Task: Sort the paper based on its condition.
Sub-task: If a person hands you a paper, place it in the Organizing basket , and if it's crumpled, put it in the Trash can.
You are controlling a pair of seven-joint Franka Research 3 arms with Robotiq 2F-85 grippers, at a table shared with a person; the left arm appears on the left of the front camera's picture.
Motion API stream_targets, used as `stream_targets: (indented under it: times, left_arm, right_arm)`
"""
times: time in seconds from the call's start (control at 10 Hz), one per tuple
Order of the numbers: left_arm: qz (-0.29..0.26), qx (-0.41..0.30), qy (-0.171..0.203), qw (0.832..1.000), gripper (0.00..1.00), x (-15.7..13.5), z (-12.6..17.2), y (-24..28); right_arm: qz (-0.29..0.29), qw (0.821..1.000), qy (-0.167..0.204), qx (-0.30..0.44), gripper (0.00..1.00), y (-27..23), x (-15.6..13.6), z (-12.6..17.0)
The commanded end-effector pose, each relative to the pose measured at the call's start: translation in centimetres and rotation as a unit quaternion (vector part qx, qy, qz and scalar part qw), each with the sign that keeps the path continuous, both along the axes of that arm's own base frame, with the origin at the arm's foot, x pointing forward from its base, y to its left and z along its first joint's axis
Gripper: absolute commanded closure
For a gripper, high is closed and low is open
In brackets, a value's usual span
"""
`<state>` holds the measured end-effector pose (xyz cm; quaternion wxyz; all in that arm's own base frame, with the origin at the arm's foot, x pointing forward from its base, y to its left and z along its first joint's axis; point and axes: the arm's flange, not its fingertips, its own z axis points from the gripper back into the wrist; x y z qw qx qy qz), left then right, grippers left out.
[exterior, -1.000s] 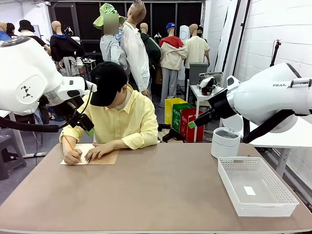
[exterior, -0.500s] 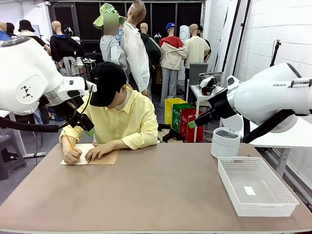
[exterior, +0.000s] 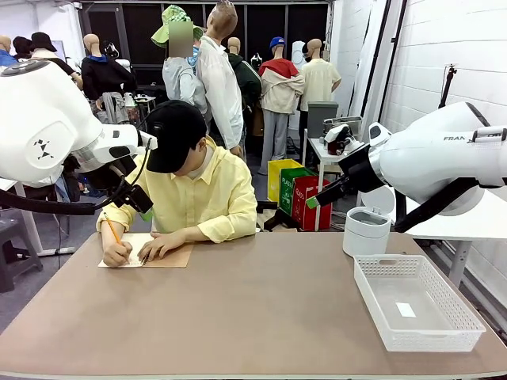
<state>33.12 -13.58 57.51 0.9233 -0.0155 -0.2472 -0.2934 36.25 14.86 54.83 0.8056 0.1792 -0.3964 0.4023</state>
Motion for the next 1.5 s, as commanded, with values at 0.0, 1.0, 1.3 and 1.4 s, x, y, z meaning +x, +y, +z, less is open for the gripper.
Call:
stream_targets:
  times: [0.0, 1.0, 1.3, 1.4]
  left_arm:
    - [0.000, -0.002, -0.004, 1.000, 0.00, 0.01, -0.10, 0.08]
    - [0.000, -0.002, -0.004, 1.000, 0.00, 0.01, -0.10, 0.08]
    - [0.000, -0.002, -0.004, 1.000, 0.00, 0.01, -0.10, 0.08]
    - [0.000, -0.002, -0.004, 1.000, 0.00, 0.01, -0.10, 0.08]
  right_arm:
    - [0.001, 1.000, 0.002, 0.000, 0.00, 0.04, -0.02, -0.05]
    - [0.001, 1.000, 0.002, 0.000, 0.00, 0.04, -0.02, -0.05]
    - [0.001, 1.000, 0.002, 0.000, 0.00, 0.04, -0.02, -0.05]
    - [0.001, 1.000, 0.002, 0.000, 0.00, 0.04, -0.02, -0.05]
